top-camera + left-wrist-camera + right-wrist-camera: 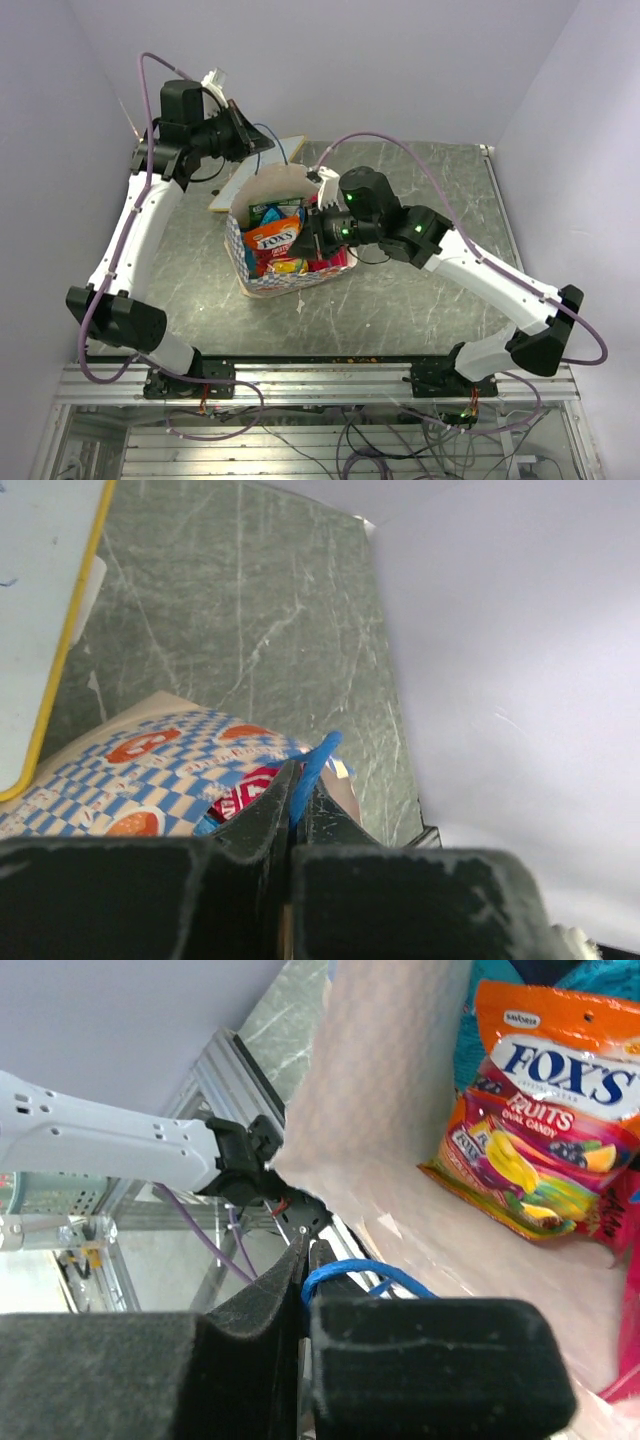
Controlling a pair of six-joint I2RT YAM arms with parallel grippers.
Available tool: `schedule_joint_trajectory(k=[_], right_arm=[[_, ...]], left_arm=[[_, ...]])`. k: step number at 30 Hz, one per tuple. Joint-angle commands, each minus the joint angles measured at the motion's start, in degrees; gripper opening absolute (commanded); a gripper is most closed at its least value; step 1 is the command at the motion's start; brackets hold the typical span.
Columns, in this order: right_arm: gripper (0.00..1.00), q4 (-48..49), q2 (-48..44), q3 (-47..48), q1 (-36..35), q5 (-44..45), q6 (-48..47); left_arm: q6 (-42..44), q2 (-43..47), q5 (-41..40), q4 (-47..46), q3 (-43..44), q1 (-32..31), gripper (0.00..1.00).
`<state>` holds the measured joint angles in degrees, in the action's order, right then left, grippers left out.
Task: Take the snacks out of the paper bag
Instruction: Adjust the paper bag at the center of the board, then take out the snack from the paper bag.
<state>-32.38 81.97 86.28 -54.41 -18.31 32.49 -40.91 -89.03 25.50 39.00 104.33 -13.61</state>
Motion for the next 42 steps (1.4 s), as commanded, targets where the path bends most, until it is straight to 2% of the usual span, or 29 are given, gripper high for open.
schedule_joint_trajectory(k=[1, 8, 12, 15, 20, 22, 26, 29, 33, 42], right_arm=[[0.04, -5.4, -4.4, 1.1, -0.3, 3.0, -3.5], [0.39, -23.8, -11.8, 1.8, -0.1, 13.5, -5.4], [0.53, -35.9, -12.6, 9.6, -0.1, 21.9, -6.4], [0.59, -38.7, -13.2, 13.2, -0.2, 26.2, -5.6], [0.61, -32.7, -10.4, 12.8, -0.1, 23.2, -5.9], [0.61, -30.2, -5.6, 14.0, -0.4, 20.4, -6.1], [0.6, -26.5, 2.1, 16.7, -1.8, 22.1, -6.6], [0.58, -26.4, 8.6, 19.7, -3.5, 25.3, -7.9], [0.57, -31.9, 16.3, 24.2, -4.4, 34.2, -7.4], [0.58, -31.7, 20.0, 19.7, -4.5, 48.3, -3.5]], left_arm=[[-1.0, 7.1, 8.7, -14.6, -8.0, -0.3, 0.07], [-2.3, 11.8, 8.3, -17.7, -13.4, -0.4, 0.07], [-2.0, 11.8, 7.3, -15.1, -11.8, -0.4, 0.07], [-2.1, 12.4, 6.4, -13.9, -11.7, -0.4, 0.07], [-3.8, 14.3, 5.2, -13.9, -13.9, -0.4, 0.07], [-4.1, 14.4, 5.2, -13.8, -14.2, -0.4, 0.07], [-4.2, 13.4, 2.9, -9.2, -12.8, -0.4, 0.07], [-4.7, 13.4, 3.2, -8.5, -13.9, -0.4, 0.07], [-7.2, 13.8, 3.5, -10.3, -15.3, -0.4, 0.07], [-11.2, 14.5, 4.1, -14.1, -19.1, -0.4, 0.07]])
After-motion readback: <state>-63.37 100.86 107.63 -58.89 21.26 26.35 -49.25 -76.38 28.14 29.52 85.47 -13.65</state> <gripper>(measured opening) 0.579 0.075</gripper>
